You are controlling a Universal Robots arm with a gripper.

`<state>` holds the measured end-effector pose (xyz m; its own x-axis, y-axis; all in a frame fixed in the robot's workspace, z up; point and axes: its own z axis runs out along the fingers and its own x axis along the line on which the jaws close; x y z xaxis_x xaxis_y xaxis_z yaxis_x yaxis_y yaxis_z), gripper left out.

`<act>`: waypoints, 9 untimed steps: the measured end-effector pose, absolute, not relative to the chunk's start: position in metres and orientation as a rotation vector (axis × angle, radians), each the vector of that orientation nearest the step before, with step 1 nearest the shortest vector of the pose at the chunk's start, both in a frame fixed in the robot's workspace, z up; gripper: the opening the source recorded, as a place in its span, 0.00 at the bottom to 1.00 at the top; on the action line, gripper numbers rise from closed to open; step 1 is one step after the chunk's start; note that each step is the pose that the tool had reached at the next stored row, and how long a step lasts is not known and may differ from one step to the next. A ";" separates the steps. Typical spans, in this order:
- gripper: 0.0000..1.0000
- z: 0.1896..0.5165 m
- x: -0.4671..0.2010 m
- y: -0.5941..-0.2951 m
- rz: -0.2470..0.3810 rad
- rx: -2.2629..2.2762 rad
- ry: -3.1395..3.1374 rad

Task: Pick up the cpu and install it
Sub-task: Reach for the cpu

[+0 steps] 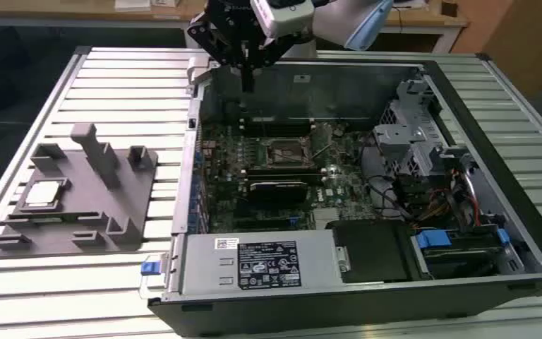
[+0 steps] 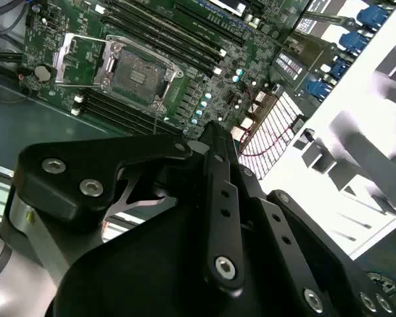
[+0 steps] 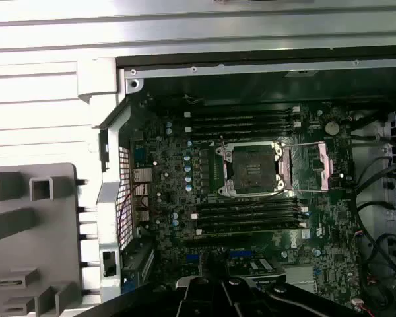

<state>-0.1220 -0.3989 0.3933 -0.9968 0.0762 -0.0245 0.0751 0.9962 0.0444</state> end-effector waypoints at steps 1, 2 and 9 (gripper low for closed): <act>0.11 0.393 -0.122 -0.399 0.068 0.118 3.112; 0.11 0.393 -0.122 -0.399 0.068 0.118 3.112; 0.11 0.393 -0.123 -0.399 0.068 0.118 3.112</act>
